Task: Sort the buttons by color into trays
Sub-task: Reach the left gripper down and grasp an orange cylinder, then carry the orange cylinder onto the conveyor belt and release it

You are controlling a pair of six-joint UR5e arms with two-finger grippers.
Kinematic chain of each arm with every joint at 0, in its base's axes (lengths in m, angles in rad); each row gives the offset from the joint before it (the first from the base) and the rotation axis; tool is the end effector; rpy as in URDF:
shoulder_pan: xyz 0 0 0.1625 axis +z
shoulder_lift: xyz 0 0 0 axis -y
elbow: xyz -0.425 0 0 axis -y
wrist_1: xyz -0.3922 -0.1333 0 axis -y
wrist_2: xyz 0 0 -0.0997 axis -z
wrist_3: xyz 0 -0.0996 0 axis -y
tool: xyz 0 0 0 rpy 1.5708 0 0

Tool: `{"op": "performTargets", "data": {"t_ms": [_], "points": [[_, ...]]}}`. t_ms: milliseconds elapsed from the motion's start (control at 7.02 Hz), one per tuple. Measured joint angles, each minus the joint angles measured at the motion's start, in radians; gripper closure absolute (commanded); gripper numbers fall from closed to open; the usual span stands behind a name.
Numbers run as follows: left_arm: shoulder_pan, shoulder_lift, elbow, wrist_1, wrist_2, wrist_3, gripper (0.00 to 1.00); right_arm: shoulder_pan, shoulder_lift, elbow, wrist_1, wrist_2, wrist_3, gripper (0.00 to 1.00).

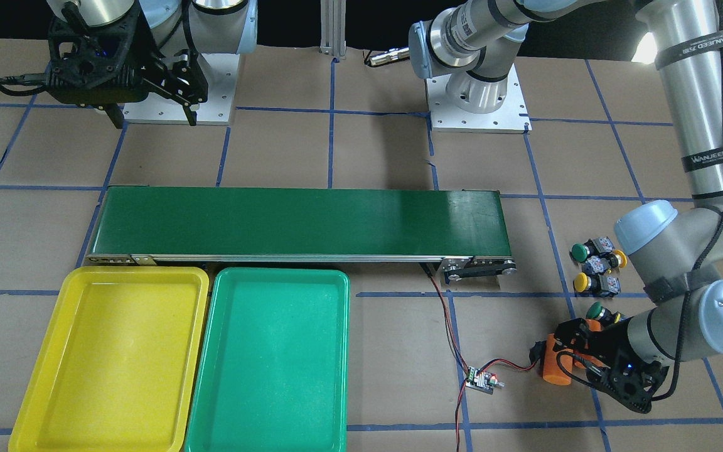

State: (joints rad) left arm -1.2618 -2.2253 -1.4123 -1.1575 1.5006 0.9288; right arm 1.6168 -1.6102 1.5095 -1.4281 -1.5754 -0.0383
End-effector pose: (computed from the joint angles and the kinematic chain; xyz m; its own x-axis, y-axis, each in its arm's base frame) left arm 0.0777 -0.7046 0.2058 -0.8107 0.5754 0.1080 0.5782 0.8159 -0.0065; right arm 0.1543 -0.4623 0.5229 -0.9964 -0.0844 0.0030 -0.0842 0.9956 0.0421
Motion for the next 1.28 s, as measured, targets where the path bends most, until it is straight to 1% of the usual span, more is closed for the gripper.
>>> {"op": "performTargets", "data": {"t_ms": [142, 285, 427, 570, 712, 855, 1140, 1282], "points": [[0.002, -0.003, -0.014, 0.006, -0.002, 0.005, 0.03, 0.000, -0.002, 0.000, 0.000, 0.000, 0.000, 0.00], [0.003, -0.006, -0.020, 0.008, -0.010, 0.011, 0.08, 0.000, -0.003, 0.000, 0.001, 0.001, 0.000, 0.00], [0.004, -0.007, -0.029, 0.008, -0.033, 0.014, 0.29, 0.000, -0.003, 0.000, 0.001, 0.000, 0.000, 0.00], [0.005, -0.007, -0.038, 0.008, -0.056, 0.017, 0.57, 0.001, -0.003, 0.000, 0.001, 0.000, -0.001, 0.00], [0.006, -0.005, -0.045, 0.010, -0.062, 0.019, 0.80, 0.001, -0.004, 0.000, 0.002, 0.000, 0.000, 0.00], [0.007, 0.000, -0.048, 0.016, -0.060, 0.019, 0.89, 0.001, -0.005, 0.000, 0.002, 0.001, 0.000, 0.00], [0.009, 0.027, -0.047, 0.025, -0.039, -0.021, 0.91, 0.001, -0.005, 0.002, 0.001, 0.003, 0.000, 0.00], [0.008, 0.056, -0.045, 0.001, -0.031, -0.067, 0.91, 0.001, -0.005, 0.003, 0.001, 0.003, -0.001, 0.00]]}}
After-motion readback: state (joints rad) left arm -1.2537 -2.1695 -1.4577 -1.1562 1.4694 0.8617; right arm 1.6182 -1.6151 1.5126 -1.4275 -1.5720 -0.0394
